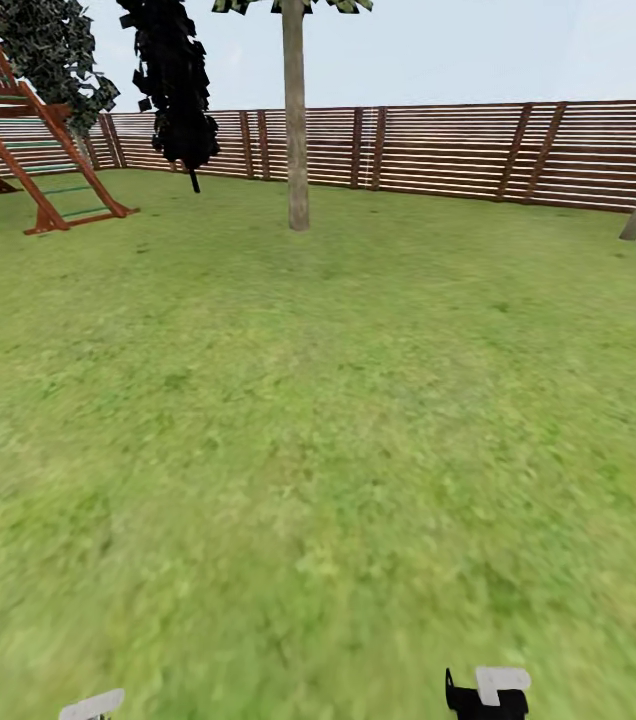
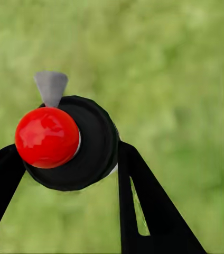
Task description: In the garden, pick up the pesticide atomizer on the floor and spray pesticide onto both trees until each tree trunk is fully covered.
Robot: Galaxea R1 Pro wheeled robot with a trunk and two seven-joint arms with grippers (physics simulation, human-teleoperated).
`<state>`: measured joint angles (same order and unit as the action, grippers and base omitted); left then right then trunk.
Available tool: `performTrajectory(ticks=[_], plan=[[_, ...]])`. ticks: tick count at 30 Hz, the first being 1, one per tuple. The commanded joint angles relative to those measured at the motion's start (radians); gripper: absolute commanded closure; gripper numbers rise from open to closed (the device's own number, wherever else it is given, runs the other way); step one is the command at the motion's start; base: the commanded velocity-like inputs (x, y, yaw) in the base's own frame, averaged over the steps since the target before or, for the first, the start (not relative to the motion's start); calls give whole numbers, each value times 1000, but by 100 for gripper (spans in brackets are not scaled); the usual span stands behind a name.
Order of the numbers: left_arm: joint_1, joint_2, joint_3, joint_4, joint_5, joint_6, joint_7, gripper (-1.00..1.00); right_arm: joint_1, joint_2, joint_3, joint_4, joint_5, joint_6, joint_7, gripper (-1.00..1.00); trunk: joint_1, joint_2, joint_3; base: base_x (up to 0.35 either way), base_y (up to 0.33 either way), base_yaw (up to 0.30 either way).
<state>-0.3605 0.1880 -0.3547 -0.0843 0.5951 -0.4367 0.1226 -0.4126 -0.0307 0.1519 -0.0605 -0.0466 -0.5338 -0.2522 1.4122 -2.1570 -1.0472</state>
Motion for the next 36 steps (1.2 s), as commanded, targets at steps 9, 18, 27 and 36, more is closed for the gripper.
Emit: performTrajectory(ticks=[9, 18, 27, 36], plan=[[0, 1, 0, 0, 0, 0, 0, 100, 0, -2, -1, 1, 2, 0, 2, -100, 0, 0, 0, 336, 0, 0], [0, 1, 0, 0, 0, 0, 0, 100, 0, -1, 0, 1, 1, 0, 2, -100, 0, 0, 0, 336, 0, 0], [0, 1, 0, 0, 0, 0, 0, 100, 0, 0, 0, 1, 1, 0, 1, -100, 0, 0, 0, 336, 0, 19], [0, 1, 0, 0, 0, 0, 0, 100, 0, 1, 0, 0, -1, 0, 1, -100, 0, 0, 0, 336, 0, 53]])
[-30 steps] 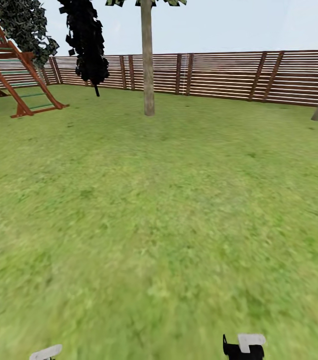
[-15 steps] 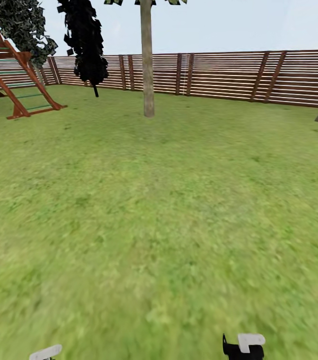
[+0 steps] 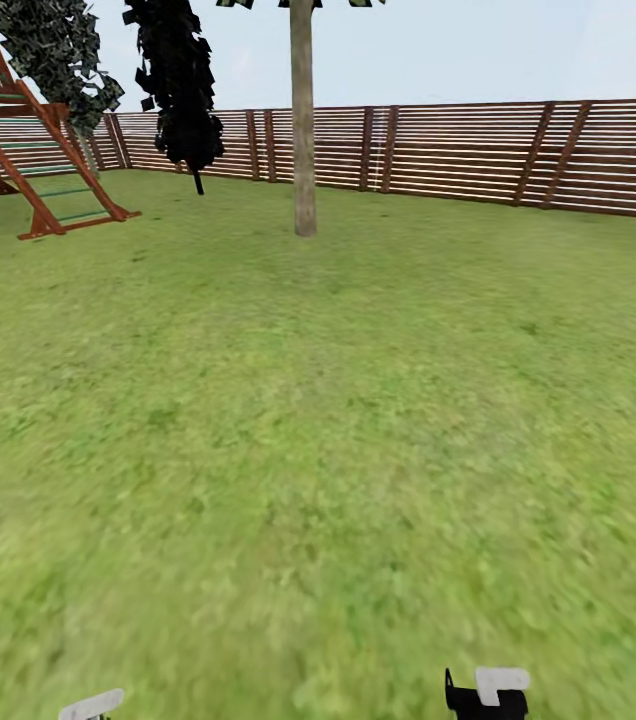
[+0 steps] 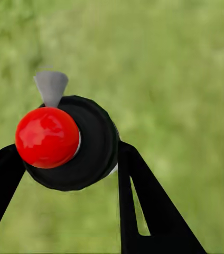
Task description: In the garden, pick up the pesticide atomizer on the floor and spray pesticide onto both trees until each tree trunk is fully covered.
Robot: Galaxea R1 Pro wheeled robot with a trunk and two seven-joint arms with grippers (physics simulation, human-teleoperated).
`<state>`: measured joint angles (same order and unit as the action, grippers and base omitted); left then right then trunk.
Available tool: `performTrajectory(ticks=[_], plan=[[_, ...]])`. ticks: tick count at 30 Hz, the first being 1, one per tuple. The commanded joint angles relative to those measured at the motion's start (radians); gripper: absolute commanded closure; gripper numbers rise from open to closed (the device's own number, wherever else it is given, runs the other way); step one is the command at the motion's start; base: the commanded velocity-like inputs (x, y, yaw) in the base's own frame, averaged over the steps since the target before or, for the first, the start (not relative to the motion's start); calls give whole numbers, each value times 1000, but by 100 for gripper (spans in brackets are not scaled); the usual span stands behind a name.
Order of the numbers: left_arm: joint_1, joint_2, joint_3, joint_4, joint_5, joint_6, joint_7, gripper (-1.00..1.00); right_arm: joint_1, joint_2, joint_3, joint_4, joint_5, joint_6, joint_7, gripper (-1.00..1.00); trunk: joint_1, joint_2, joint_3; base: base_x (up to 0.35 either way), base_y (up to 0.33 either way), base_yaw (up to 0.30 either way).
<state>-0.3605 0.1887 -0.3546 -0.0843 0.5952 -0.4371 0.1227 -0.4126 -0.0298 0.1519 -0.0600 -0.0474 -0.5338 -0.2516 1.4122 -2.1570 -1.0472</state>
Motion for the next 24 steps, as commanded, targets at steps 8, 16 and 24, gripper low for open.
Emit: performTrajectory(ticks=[8, 16, 24], plan=[[0, 0, 0, 0, 0, 0, 0, 100, 0, 1, 0, 0, 0, 0, 0, -100, 0, 0, 0, 336, 0, 31], [0, 0, 0, 0, 0, 0, 0, 100, 0, 2, 0, 0, 0, 0, 0, -100, 0, 0, 0, 336, 0, 57], [0, 0, 0, 0, 0, 1, 0, 100, 0, 2, 0, 0, 0, 1, 0, -100, 0, 0, 0, 336, 0, 0]])
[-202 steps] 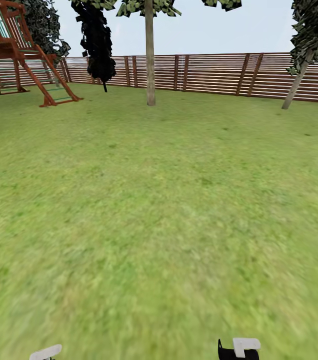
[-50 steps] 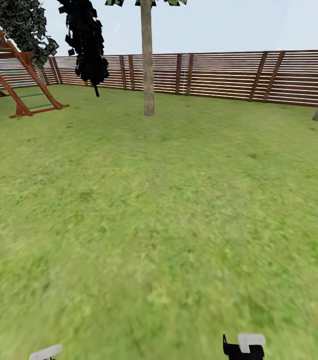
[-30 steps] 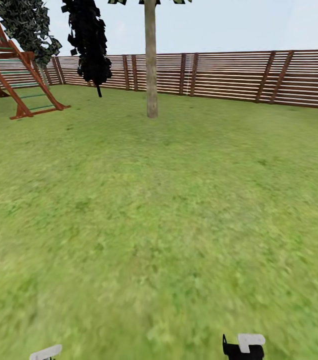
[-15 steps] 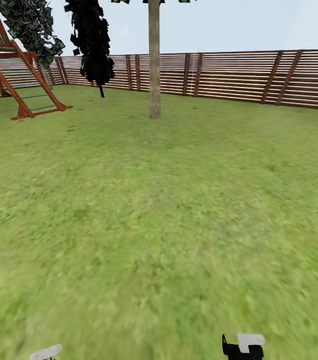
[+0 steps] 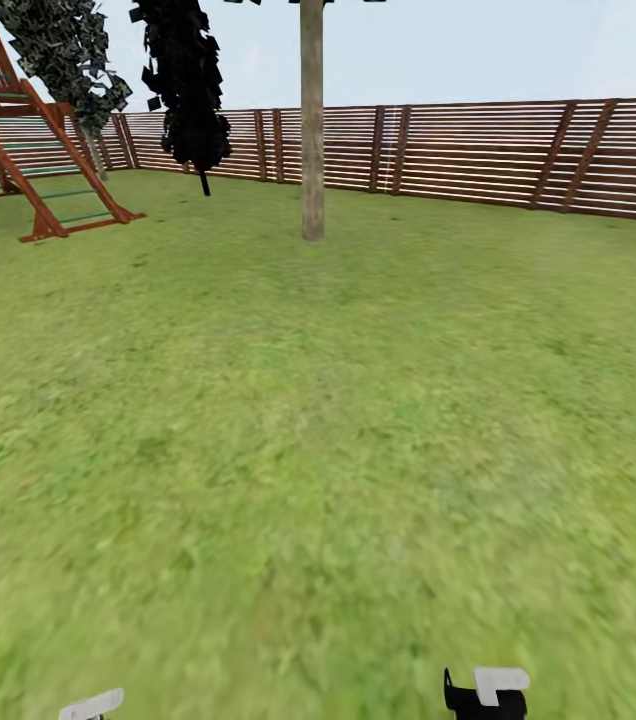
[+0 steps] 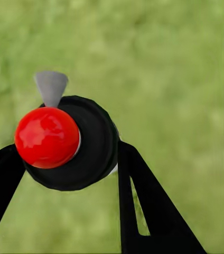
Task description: In the garden, pick up the pesticide atomizer on the floor and spray pesticide onto both trees until each tree trunk is fully covered.
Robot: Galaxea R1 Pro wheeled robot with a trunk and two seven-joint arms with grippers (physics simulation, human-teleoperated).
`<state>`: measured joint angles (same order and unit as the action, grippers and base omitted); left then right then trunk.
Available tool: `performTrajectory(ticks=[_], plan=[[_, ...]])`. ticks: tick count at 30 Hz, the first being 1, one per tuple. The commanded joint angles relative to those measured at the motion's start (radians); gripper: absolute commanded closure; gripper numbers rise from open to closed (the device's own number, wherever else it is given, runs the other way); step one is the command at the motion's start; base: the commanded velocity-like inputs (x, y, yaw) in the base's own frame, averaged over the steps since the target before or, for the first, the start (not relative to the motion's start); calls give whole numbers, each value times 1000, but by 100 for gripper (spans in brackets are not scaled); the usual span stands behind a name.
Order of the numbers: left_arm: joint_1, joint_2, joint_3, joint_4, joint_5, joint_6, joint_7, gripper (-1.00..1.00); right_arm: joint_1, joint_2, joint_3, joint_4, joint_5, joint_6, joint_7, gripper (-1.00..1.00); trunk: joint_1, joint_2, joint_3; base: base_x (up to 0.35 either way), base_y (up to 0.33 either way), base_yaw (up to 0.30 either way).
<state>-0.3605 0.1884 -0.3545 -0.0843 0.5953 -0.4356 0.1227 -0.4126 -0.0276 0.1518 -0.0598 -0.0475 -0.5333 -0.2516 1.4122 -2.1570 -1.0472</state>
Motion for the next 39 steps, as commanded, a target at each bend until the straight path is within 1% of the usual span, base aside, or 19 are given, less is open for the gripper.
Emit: performTrajectory(ticks=[1, 39], plan=[[0, 0, 0, 0, 0, 0, 0, 100, 0, 0, 0, 0, 0, 0, 0, -100, 0, 0, 0, 336, 0, 0], [0, 0, 0, 0, 0, -1, 0, 100, 0, -1, -1, 0, 1, -1, 0, -100, 0, 0, 0, 336, 0, 0]])
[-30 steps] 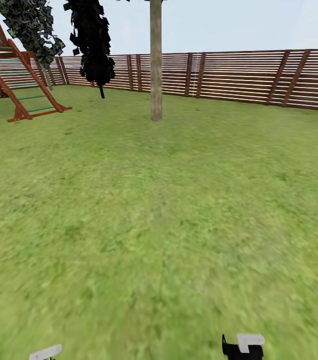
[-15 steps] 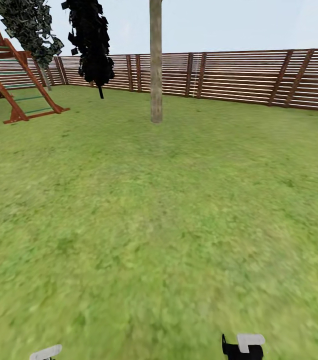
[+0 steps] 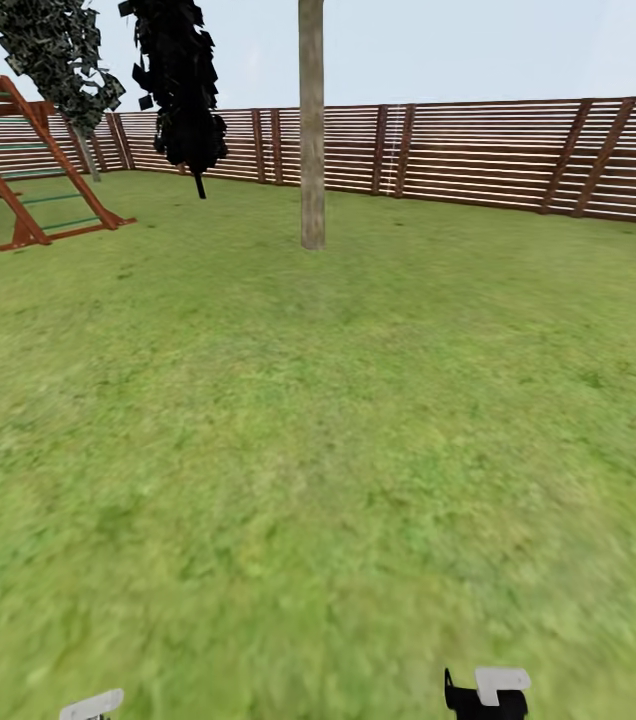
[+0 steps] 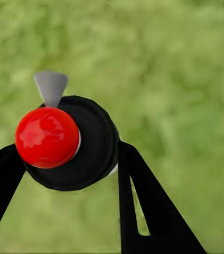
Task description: In the garden, pick up the pesticide atomizer on the floor and spray pesticide onto both trees until each tree trunk is fully covered.
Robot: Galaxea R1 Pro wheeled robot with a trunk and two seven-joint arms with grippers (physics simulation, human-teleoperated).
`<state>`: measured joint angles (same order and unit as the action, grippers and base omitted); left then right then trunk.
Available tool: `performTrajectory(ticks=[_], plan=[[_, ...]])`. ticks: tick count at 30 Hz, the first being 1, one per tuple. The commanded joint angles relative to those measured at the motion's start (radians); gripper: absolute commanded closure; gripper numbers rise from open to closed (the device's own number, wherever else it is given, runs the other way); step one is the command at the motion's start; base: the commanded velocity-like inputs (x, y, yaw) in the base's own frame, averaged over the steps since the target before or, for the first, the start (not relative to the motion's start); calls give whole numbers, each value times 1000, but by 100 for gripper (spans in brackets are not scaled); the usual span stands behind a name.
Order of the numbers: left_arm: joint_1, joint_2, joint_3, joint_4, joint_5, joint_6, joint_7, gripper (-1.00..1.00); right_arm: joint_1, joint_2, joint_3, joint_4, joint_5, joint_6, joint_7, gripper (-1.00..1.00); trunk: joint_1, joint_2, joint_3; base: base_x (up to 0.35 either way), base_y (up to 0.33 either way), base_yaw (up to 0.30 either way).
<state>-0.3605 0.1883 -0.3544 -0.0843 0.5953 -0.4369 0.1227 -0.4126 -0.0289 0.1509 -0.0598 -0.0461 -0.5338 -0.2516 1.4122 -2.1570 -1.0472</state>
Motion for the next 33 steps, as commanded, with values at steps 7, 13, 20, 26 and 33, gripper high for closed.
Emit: performTrajectory(ticks=[7, 13, 20, 26, 33], plan=[[0, 0, 0, 0, 0, 0, 0, 100, 0, 0, -1, 0, 1, 0, 0, -100, 0, 0, 0, 336, 0, 0], [0, 0, 0, 0, 0, 0, 0, 100, 0, 0, 0, 0, 0, 0, 0, -100, 0, 0, 0, 336, 0, 0], [0, 0, 0, 0, 0, 0, 0, 100, 0, 0, 0, 0, 0, 0, 0, -100, 0, 0, 0, 336, 0, 0], [0, 0, 0, 0, 0, 1, 0, 100, 0, 0, 0, 0, 0, 0, 0, -100, 0, 0, 0, 336, 0, 0], [0, 0, 0, 0, 0, 1, 0, 100, 0, 0, 0, 0, 0, 1, 0, -100, 0, 0, 0, 336, 0, 0]])
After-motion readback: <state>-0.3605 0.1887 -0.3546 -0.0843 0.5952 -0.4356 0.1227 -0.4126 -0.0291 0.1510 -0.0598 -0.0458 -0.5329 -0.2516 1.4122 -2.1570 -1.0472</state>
